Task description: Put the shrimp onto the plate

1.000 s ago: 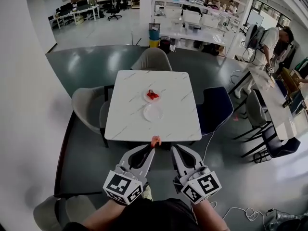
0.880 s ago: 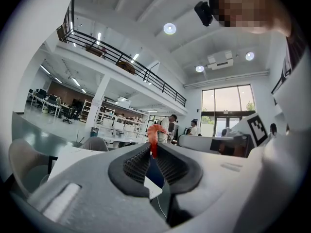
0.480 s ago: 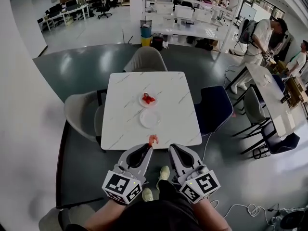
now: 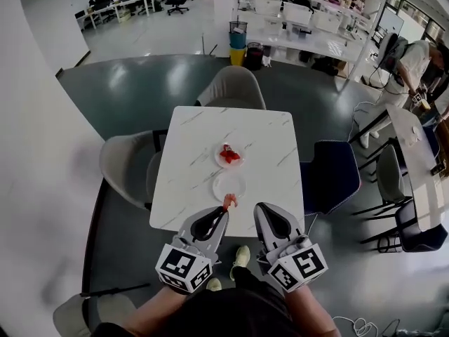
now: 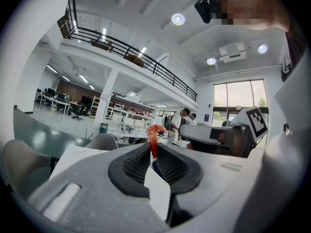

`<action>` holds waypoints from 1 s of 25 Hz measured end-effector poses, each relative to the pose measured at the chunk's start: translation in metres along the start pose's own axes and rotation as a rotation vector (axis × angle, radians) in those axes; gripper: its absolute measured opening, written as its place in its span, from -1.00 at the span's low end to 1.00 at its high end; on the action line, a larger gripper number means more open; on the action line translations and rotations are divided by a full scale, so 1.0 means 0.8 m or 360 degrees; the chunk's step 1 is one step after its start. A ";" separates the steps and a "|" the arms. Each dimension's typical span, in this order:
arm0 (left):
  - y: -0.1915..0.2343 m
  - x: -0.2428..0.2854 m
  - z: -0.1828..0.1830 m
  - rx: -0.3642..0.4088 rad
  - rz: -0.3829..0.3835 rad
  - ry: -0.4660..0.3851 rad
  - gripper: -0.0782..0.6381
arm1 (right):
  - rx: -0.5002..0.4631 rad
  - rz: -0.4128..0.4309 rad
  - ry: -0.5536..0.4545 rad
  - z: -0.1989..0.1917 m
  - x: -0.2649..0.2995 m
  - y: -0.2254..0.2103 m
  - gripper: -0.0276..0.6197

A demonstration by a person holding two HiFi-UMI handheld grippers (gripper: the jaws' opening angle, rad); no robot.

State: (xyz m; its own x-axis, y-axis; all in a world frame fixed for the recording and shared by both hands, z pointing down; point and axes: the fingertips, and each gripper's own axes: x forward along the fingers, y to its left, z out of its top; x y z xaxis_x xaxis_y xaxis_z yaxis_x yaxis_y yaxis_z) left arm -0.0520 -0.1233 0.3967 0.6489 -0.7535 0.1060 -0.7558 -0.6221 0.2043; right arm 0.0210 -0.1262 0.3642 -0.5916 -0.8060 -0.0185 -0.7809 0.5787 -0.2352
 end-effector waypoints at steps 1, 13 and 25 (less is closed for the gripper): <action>0.008 0.014 -0.005 -0.0001 0.0017 0.0016 -0.66 | 0.0007 0.0012 0.0011 -0.002 0.010 -0.013 -0.91; 0.078 0.121 -0.059 0.0026 0.0181 0.0235 -0.66 | 0.0114 0.0149 0.0141 -0.038 0.096 -0.115 -0.91; 0.164 0.191 -0.168 0.0057 0.0055 0.0528 -0.66 | 0.0157 0.0012 0.0244 -0.121 0.160 -0.162 -0.91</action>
State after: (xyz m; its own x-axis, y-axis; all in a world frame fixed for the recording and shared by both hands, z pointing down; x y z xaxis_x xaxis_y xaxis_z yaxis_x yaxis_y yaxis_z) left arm -0.0402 -0.2911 0.5708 0.6115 -0.6677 0.4245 -0.7767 -0.6088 0.1615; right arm 0.0272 -0.2927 0.4868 -0.6268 -0.7689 0.1261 -0.7575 0.5634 -0.3299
